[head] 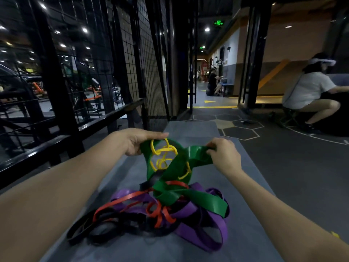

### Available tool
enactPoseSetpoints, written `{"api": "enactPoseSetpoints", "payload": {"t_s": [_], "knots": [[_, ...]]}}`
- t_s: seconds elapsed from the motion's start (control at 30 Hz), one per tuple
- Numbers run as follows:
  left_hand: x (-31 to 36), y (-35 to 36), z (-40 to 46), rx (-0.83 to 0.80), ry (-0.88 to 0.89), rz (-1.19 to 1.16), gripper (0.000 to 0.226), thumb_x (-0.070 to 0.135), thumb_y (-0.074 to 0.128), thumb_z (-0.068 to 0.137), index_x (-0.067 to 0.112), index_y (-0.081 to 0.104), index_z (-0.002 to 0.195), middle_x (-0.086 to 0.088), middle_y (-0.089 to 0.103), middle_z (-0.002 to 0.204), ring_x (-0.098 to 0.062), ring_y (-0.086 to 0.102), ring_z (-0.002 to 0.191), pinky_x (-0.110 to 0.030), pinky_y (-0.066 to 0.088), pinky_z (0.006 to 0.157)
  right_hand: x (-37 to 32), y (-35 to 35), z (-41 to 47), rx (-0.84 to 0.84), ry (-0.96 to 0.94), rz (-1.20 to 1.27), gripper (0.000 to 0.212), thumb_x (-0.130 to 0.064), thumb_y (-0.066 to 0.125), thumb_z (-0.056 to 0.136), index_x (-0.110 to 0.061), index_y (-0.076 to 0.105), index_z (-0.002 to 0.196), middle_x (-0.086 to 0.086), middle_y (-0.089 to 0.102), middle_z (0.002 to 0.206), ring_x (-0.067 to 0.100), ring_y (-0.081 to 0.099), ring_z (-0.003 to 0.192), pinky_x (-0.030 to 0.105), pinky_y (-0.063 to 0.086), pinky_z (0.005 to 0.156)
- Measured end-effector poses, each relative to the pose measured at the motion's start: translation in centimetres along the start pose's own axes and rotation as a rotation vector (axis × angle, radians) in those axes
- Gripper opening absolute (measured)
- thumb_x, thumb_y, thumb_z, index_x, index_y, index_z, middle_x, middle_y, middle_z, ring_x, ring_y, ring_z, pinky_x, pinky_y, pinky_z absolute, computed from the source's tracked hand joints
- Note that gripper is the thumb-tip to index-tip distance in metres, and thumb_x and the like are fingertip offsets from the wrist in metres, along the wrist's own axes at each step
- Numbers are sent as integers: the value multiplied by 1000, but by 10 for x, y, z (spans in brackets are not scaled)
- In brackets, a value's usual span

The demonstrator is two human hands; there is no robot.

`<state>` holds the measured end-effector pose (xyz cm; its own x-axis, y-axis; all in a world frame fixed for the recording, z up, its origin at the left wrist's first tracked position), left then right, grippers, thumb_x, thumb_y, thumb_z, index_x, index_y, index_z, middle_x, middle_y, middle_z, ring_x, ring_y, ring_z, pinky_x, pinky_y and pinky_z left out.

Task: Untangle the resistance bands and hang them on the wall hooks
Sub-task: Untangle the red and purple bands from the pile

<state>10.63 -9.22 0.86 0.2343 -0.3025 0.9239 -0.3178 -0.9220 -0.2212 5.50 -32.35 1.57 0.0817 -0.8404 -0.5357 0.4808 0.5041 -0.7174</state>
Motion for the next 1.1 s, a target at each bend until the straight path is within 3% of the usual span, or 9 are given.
{"api": "enactPoseSetpoints", "payload": {"t_s": [0.13, 0.33, 0.57, 0.67, 0.73, 0.8, 0.9, 1.0, 1.1], "knots": [[35, -6, -3, 56, 211, -364, 24, 35, 66, 75, 11, 66, 74, -2, 65, 59, -14, 60, 56, -23, 50, 63, -20, 1, 2, -38, -20, 78, 17, -17, 64, 85, -14, 68, 102, 10, 68, 103, 29, 59, 103, 41, 53, 80], [55, 20, -17, 94, 320, -434, 17, 0, 47, 90, 8, 58, 79, -3, 65, 49, -13, 63, 43, -18, 52, 44, -60, 8, 5, -145, -102, 291, 35, -11, 68, 82, -10, 64, 117, 9, 62, 120, 23, 58, 111, 29, 45, 86], [65, 13, -29, 147, 396, -681, 14, 3, 47, 93, 8, 55, 82, -11, 64, 73, -24, 58, 74, -41, 47, 73, -61, 32, -23, -361, -245, 232, 33, 0, 59, 77, -8, 66, 108, 8, 66, 109, 20, 62, 99, 26, 48, 89], [65, 15, -33, 111, 409, -789, 17, 3, 42, 95, 9, 55, 85, -11, 58, 85, -24, 56, 78, -49, 40, 93, -54, 69, -48, -559, -333, 62, 43, -21, 63, 68, -11, 64, 110, 9, 66, 110, 24, 60, 103, 28, 47, 87], [63, 13, -31, 84, 419, -853, 19, 2, 40, 95, 7, 56, 88, -11, 59, 86, -24, 57, 80, -50, 37, 99, -42, 92, -58, -644, -341, -108, 68, -39, 72, 69, -16, 51, 129, 11, 53, 124, 28, 45, 118, 33, 39, 100], [61, 14, -32, 53, 422, -904, 18, 1, 39, 94, 4, 56, 88, -11, 61, 80, -25, 57, 82, -50, 37, 101, -30, 106, -59, -614, -305, -243, 80, -53, 73, 68, -18, 45, 134, 10, 43, 125, 29, 35, 119, 36, 32, 106], [63, 20, -36, -7, 436, -960, 18, -1, 37, 90, 2, 54, 88, -11, 55, 83, -25, 53, 88, -49, 35, 107, -35, 108, -54, -443, -292, -159, 57, -55, 67, 74, -15, 61, 114, 11, 55, 113, 31, 46, 109, 35, 40, 94], [66, 22, -36, -34, 458, -904, 22, -5, 32, 86, 1, 54, 88, -14, 54, 87, -27, 55, 83, -44, 44, 96, -45, 102, -51, -372, -280, 23, 25, -30, 56, 87, -10, 66, 100, 17, 67, 102, 37, 58, 99, 36, 45, 76], [46, 21, -26, 43, 398, -533, 19, -3, 41, 85, 8, 54, 78, -10, 56, 72, -21, 51, 68, -24, 50, 61, -44, 92, -46, -389, -327, 13, 22, -21, 56, 86, -13, 67, 102, 17, 69, 98, 36, 62, 98, 38, 49, 76]]}}
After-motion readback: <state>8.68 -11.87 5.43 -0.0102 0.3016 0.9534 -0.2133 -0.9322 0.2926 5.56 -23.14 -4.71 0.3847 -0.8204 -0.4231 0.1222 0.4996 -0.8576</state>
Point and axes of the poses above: each hand's wrist, its own z-axis towards the middle knuckle, its own y-axis out of the palm, x = y × z, the point moved 9 cm from there along z, towards the middle knuckle
